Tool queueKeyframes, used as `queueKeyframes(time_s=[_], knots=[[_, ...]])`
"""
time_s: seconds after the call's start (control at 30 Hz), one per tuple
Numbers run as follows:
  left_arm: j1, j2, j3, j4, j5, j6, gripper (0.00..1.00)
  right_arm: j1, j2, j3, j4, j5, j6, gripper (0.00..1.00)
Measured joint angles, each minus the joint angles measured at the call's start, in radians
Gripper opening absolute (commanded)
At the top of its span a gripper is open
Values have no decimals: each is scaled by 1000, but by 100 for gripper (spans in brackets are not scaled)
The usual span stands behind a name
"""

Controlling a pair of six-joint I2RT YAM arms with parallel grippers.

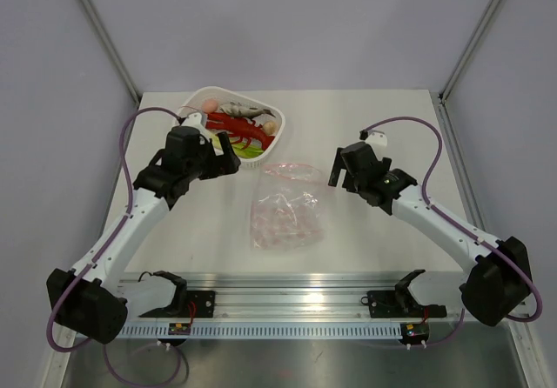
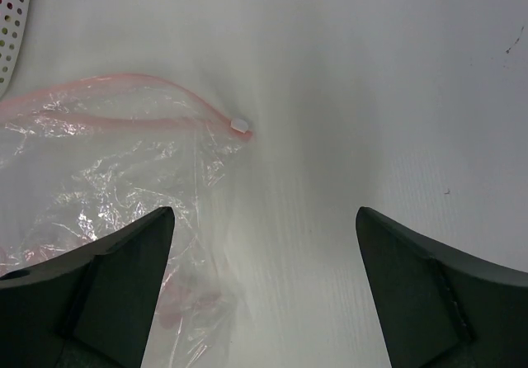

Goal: Place the food in the zip-top bag and seal the zipper
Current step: Move the zipper food storage bag to the center of the board.

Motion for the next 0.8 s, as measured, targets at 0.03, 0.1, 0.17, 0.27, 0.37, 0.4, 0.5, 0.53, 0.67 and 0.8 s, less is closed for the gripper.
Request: queueKeyframes(time_s=[0.03, 0.1, 0.17, 0.27, 0.37, 0.4, 0.5, 0.53, 0.67, 0.8], knots=[[0, 0, -1, -2, 6, 0, 99, 0, 0, -2, 1, 0, 0, 99], [0, 0, -2, 2, 11, 0, 99, 0, 0, -6, 3, -2, 0, 99], [0, 0, -2, 6, 12, 0, 99, 0, 0, -13, 8, -14, -1, 99], [0, 1, -2, 5, 12, 0, 99, 0, 0, -23, 19, -26, -7, 99], [0, 5, 0, -10, 5, -2, 99, 0, 0, -40, 42, -53, -16, 99], [0, 6, 0, -15, 0, -5, 99, 0, 0, -46, 50, -64, -17, 99], [0, 10, 0, -28, -7, -3, 99, 0, 0, -56, 68, -99, -22, 99], [0, 10, 1, -32, -2, 2, 99, 0, 0, -56, 72, -114, -24, 100], [-27, 23, 4, -65, 18, 25, 99, 1, 1, -56, 105, -188, -31, 100], [-110, 43, -28, -62, 43, 20, 99, 6, 20, -56, 126, -232, -31, 99]])
